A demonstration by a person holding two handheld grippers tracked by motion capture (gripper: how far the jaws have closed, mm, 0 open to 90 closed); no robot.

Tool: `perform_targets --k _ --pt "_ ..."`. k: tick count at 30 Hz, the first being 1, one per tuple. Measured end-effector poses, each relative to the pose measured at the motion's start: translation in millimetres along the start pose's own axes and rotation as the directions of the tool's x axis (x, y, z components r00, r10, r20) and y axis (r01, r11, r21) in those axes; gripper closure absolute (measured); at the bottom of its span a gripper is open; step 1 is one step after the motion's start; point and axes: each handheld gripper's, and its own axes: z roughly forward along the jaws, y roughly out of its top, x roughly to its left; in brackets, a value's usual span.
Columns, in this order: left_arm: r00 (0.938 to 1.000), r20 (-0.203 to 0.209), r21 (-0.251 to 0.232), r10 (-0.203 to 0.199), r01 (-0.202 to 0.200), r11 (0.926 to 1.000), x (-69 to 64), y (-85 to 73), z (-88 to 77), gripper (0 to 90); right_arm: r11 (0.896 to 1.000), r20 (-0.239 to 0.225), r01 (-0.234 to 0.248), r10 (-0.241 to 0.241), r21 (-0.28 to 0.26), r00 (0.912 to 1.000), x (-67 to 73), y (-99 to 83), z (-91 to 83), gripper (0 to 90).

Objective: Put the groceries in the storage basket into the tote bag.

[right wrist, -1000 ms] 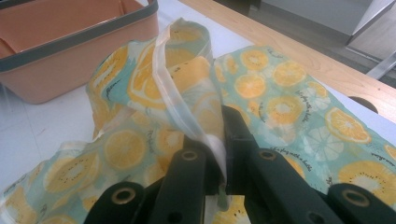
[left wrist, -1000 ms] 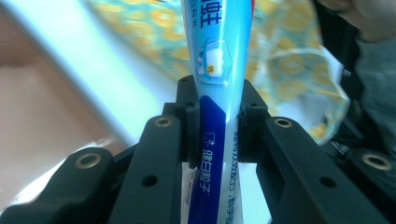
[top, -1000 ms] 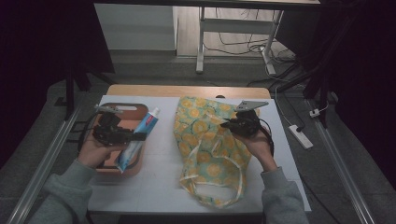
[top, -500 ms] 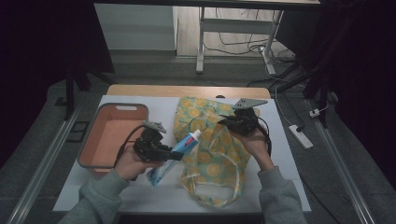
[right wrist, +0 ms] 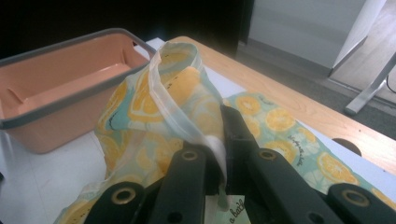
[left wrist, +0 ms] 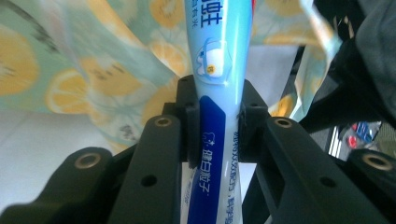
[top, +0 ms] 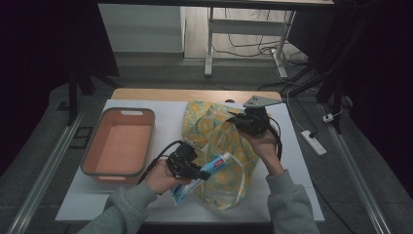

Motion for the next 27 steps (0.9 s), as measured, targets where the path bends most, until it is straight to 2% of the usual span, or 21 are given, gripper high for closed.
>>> perform_targets --k 3,7,10,12,15,18,20,21,23,24,26,27 --pt "1.0 0.0 0.024 -0.007 0.007 0.9997 2.0 0.7 7.3 74.8 1.0 -0.007 -0.004 0.004 -0.018 1.0 0.9 0.3 -2.9 86.8" --pt "0.999 0.032 0.038 -0.031 0.029 0.9988 6.8 8.0 13.5 74.8 0.999 -0.019 -0.011 0.01 -0.045 0.9998 3.5 0.5 -6.7 86.8" --pt "0.9992 0.019 0.067 -0.034 0.032 0.9973 7.7 13.8 21.5 74.8 0.998 -0.03 -0.013 0.011 -0.067 0.9995 7.0 1.7 -9.1 86.8" --pt "0.9988 0.017 0.065 -0.046 0.045 0.9969 10.5 17.5 25.5 74.8 0.997 -0.036 -0.009 0.006 -0.081 0.9993 10.4 2.0 -11.5 86.8" --pt "0.9974 0.001 0.016 -0.072 0.072 0.9973 17.0 22.9 26.6 74.7 0.995 -0.054 -0.014 0.009 -0.094 0.9985 14.1 0.1 -14.3 86.8" --pt "0.9914 0.017 -0.038 -0.13 0.131 0.9907 25.1 27.6 27.0 74.6 0.996 -0.06 -0.01 0.004 -0.088 0.9982 18.4 -3.1 -16.1 86.8" --pt "0.983 0.038 -0.072 -0.179 0.182 0.9807 27.0 30.1 27.2 74.6 0.996 -0.063 -0.011 0.006 -0.083 0.998 20.4 -5.0 -16.0 86.8" --pt "0.9755 0.048 -0.089 -0.215 0.218 0.9718 26.6 31.0 27.1 74.6 0.997 -0.064 -0.012 0.006 -0.081 0.9979 21.2 -5.8 -16.0 86.8" --pt "0.9683 0.087 -0.127 -0.234 0.244 0.9614 29.1 33.1 27.1 74.5 0.997 -0.067 -0.01 0.005 -0.077 0.9977 23.7 -8.1 -15.5 86.8" --pt "0.972 0.093 -0.136 -0.216 0.227 0.9643 31.0 34.1 27.2 74.5 0.997 -0.062 -0.005 0.001 -0.073 0.9981 25.4 -9.0 -15.7 86.8" --pt "0.9739 0.091 -0.145 -0.208 0.219 0.9648 31.5 37.1 29.1 74.4 0.997 -0.063 -0.005 0.0 -0.074 0.998 27.0 -9.9 -16.1 86.8" --pt "0.973 0.084 -0.15 -0.215 0.226 0.9627 31.1 38.6 31.1 74.4 0.997 -0.066 -0.005 0.0 -0.073 0.9978 27.9 -10.4 -16.2 86.8"
